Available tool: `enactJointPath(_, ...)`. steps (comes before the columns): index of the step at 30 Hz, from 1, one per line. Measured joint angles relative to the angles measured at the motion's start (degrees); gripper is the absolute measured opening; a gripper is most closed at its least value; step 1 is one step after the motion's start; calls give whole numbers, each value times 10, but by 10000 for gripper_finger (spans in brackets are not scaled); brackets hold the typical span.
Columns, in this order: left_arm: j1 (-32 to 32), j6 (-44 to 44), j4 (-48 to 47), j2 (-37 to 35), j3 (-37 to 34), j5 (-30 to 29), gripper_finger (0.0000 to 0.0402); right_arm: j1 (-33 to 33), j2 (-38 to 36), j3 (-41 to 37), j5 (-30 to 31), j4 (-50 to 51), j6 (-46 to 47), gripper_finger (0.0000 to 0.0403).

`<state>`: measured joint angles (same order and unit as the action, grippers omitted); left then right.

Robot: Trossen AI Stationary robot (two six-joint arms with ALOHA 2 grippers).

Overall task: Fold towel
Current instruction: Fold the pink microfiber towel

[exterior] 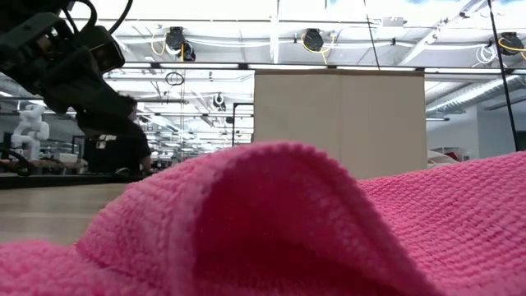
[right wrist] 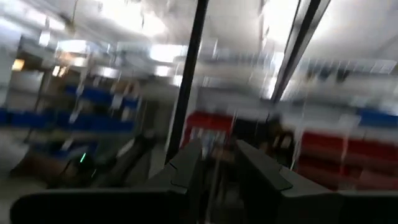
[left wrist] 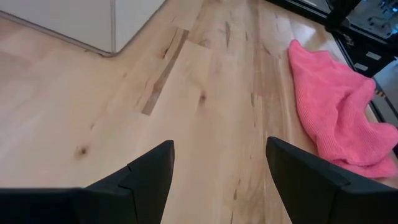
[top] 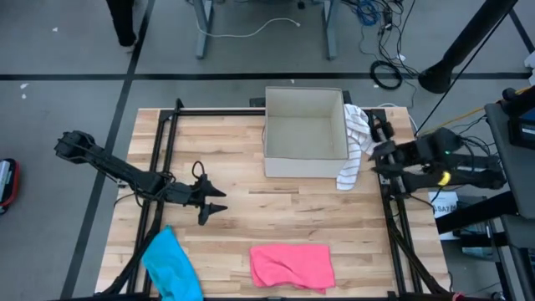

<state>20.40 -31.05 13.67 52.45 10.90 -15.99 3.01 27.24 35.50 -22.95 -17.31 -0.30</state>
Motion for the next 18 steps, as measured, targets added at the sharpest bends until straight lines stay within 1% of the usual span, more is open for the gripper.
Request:
enactJointPath(4,0,-2,-1,0,0,0,261,-2,80,63,-15,128,-5,82)
enactJointPath(10,0,-6,-17,0,0,4,261,-24,185,74,-14,239,-10,82)
enactJointPath(13,0,-15,-30,0,0,19,261,-53,241,72,-14,260,0,82)
enactJointPath(16,0,-16,-38,0,0,36,261,-101,307,64,-14,260,14,82)
enactJointPath(18,0,-17,-40,0,0,37,261,-137,352,64,-14,242,13,82)
